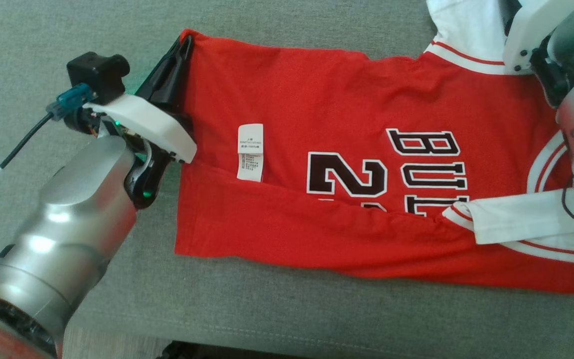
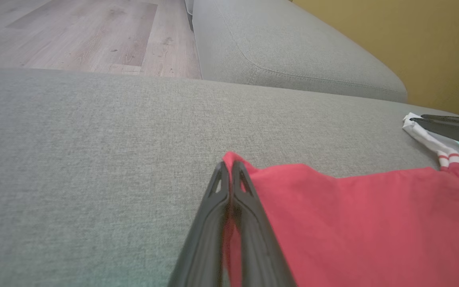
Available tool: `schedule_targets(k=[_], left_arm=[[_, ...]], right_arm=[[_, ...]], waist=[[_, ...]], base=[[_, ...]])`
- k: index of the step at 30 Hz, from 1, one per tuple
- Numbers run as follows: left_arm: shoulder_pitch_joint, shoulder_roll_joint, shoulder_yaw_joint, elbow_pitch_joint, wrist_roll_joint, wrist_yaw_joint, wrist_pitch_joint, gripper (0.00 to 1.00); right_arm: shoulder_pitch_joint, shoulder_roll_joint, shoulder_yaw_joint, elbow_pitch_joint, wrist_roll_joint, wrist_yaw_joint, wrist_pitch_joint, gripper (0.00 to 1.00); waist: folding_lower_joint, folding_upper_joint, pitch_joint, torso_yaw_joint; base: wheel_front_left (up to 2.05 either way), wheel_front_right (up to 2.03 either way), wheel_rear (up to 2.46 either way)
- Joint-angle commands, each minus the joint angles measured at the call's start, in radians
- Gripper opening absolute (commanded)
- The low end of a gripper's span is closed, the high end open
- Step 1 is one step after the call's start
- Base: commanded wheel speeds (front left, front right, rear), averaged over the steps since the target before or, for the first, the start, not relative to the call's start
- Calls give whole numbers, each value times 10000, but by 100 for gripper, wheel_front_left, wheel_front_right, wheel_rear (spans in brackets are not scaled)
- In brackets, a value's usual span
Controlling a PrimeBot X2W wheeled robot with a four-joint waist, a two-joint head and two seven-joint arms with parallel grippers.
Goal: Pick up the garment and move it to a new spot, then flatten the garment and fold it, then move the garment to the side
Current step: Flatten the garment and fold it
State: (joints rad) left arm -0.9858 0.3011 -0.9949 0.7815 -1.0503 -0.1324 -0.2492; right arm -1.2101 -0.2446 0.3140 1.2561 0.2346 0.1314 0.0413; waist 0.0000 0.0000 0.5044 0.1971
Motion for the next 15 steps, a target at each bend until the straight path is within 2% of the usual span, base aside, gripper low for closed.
schedule_targets(k=[1,2,3,6,10,15], left_arm=[[-471,308,191,-169,-113,17,-117,0],[-491,306,228,-198,-136,17,-119,0],[-496,309,288,-225,-131,17,-120,0],[-403,349,695,-316,30,17,-123,0],[-268,422,1594,-465,518,17,-124,0],[283,464,2612,-590,1273,17,-124,0]], right_arm=[[-112,21,98,-52,-126,-7,22,76],[-130,-1,103,-17,-172,-7,-13,35],[-149,-44,93,21,-223,-7,-40,0],[-292,-242,-129,97,-496,-7,-674,0],[-495,-340,-679,60,-828,-7,-2143,0],[-305,72,-1276,-96,-1066,-7,-2912,0]], waist=[[0,0,-1,26],[0,0,-8,37],[0,0,-19,44],[0,0,-125,17],[0,0,-242,-88],[0,0,-569,-383]], base=[[0,0,0],[0,0,0],[0,0,0],[0,0,0],[0,0,0],[0,0,0]])
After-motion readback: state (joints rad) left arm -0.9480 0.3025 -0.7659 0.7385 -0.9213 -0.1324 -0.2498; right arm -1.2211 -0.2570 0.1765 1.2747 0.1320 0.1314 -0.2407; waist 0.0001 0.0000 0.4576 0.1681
